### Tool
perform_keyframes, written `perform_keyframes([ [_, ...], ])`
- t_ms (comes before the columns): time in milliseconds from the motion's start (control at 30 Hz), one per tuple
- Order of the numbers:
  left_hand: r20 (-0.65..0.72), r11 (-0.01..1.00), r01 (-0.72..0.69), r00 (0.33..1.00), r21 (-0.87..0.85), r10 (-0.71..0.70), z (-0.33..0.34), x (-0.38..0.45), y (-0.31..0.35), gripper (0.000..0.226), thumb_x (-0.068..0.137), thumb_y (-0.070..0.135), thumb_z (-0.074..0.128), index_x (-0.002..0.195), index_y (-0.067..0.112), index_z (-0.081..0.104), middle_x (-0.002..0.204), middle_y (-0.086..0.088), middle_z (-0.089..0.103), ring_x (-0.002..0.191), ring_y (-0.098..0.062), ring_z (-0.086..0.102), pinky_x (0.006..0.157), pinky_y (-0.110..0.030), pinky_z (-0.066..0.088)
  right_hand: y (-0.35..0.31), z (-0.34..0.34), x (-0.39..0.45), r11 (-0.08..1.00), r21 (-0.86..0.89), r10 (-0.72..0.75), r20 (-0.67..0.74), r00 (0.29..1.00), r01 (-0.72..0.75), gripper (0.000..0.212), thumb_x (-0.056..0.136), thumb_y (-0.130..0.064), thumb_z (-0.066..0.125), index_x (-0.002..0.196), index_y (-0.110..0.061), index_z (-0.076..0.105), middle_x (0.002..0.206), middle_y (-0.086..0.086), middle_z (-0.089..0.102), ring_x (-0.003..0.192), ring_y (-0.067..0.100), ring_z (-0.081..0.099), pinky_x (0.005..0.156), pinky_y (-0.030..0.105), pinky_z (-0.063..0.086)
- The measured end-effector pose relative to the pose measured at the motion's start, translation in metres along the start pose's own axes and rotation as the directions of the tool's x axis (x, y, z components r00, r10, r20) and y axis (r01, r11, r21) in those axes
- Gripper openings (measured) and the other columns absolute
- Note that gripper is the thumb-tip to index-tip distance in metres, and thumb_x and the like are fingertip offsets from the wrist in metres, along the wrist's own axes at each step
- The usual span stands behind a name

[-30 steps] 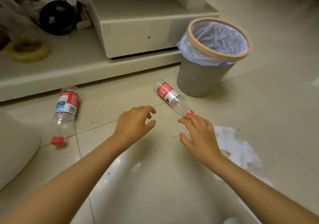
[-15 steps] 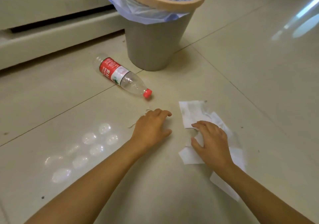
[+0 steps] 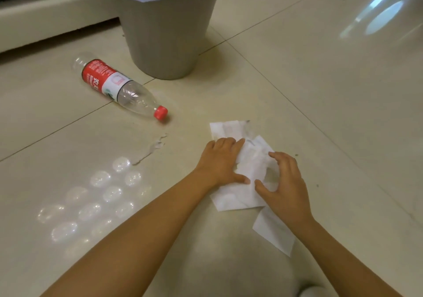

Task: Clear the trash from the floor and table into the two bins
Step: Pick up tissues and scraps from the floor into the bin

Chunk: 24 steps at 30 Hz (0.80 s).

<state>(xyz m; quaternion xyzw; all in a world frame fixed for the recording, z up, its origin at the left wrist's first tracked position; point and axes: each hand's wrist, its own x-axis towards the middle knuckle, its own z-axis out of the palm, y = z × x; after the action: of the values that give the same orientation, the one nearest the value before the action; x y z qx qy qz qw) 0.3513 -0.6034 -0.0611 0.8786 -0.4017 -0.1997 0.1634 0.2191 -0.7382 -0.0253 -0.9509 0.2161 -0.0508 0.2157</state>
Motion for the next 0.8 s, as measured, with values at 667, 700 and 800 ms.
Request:
perform_keyframes([
  [667, -0.494, 0.841, -0.106, 0.845, -0.531, -0.206, -0.068, -0.081, -0.055, 0.010, 0.097, 0.020, 0.053, 0.094, 0.020, 0.063, 0.095, 0.011, 0.060, 0.092, -0.010, 0.055, 0.082, -0.018, 0.041, 0.046, -0.001, -0.044, 0.967, -0.022, 0.251, 0.284, 0.925, -0.256, 0.104, 0.065, -0.046, 0.083, 0.147, -0.034, 0.020, 0.146, -0.009, 0.032, 0.131, 0.016, 0.037, 0.094, 0.035, 0.041],
  [700, -0.486, 0.829, -0.112, 0.849, -0.547, -0.206, -0.072, -0.083, -0.055, 0.011, 0.098, 0.019, 0.051, 0.096, 0.019, 0.062, 0.095, 0.014, 0.059, 0.093, -0.010, 0.056, 0.084, -0.021, 0.043, 0.046, 0.001, -0.043, 0.970, -0.007, 0.235, 0.277, 0.932, -0.243, 0.099, 0.067, -0.041, 0.083, 0.146, -0.032, 0.025, 0.140, -0.009, 0.037, 0.125, 0.015, 0.042, 0.091, 0.032, 0.042],
  [800, -0.478, 0.765, -0.157, 0.852, -0.624, -0.215, -0.082, -0.084, -0.049, 0.012, 0.098, 0.016, 0.052, 0.095, 0.019, 0.063, 0.092, 0.021, 0.061, 0.090, -0.002, 0.056, 0.081, -0.015, 0.043, 0.044, 0.004, -0.042, 0.974, 0.079, 0.194, 0.207, 0.959, -0.213, 0.063, 0.075, -0.022, 0.079, 0.130, -0.023, 0.050, 0.119, -0.011, 0.049, 0.106, 0.013, 0.055, 0.081, 0.022, 0.043],
])
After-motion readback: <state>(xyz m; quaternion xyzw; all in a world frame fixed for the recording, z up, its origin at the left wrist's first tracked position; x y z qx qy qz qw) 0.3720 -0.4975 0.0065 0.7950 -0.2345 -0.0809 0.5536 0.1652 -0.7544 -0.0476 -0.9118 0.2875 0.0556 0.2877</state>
